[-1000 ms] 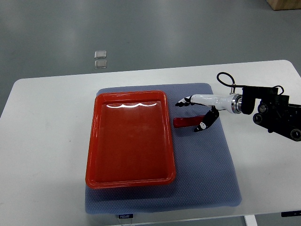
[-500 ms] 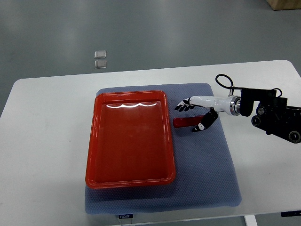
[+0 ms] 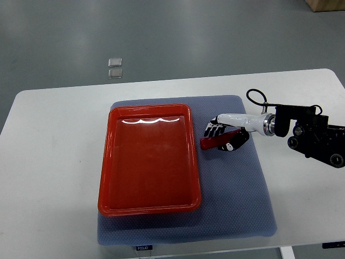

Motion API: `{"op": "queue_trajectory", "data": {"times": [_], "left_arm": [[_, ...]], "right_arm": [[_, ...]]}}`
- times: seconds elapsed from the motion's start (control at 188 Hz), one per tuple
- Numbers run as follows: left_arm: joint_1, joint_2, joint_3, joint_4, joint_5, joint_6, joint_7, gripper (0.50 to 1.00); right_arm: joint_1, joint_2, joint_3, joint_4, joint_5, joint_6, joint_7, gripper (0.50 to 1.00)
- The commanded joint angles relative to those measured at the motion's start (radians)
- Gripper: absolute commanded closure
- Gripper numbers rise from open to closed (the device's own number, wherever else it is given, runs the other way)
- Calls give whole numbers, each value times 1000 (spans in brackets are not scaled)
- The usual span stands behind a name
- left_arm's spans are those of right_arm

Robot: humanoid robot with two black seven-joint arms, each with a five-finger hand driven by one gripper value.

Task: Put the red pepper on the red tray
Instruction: 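Close the right hand fingers around the red pepper and lift it, then carry the held pepper with the right hand over the red tray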

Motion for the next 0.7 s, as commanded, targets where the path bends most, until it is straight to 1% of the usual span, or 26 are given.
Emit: {"op": "queue_trajectory", "data": {"times": [0.0,0.053,0.085,0.149,0.154,0.186,0.431,0.436,0.559,0.697], "left_arm": [[0,0,0,1,0,2,0,500],[0,0,0,-1,0,2,0,500],[0,0,0,-1,0,2,0,500],[0,0,0,-1,0,0,0,500],[0,0,0,-1,0,2,0,500],[0,0,0,-1,0,2,0,500],[0,0,0,-1,0,2,0,500],[0,0,0,-1,0,2,0,500],[0,0,-1,1,0,2,0,500],[0,0,-1,-1,0,2,0,500]], "right_arm": [[-3,4,-12,0,-1,-8,1,883],[-3,4,-15,0,-2,-13,1,932],[-3,4,-15,0,-2,-16,2,948],[-3,4,-13,0,-4,-16,2,953],[0,3,-13,0,-11,-19,2,981],[2,0,-13,0,-11,-21,2,1000],[55,-43,-10,4,1,-19,4,1000],[72,-55,-10,7,4,-19,4,1000],[114,-88,-9,37,9,-18,5,1000],[155,-91,-7,78,30,-18,5,1000]]}}
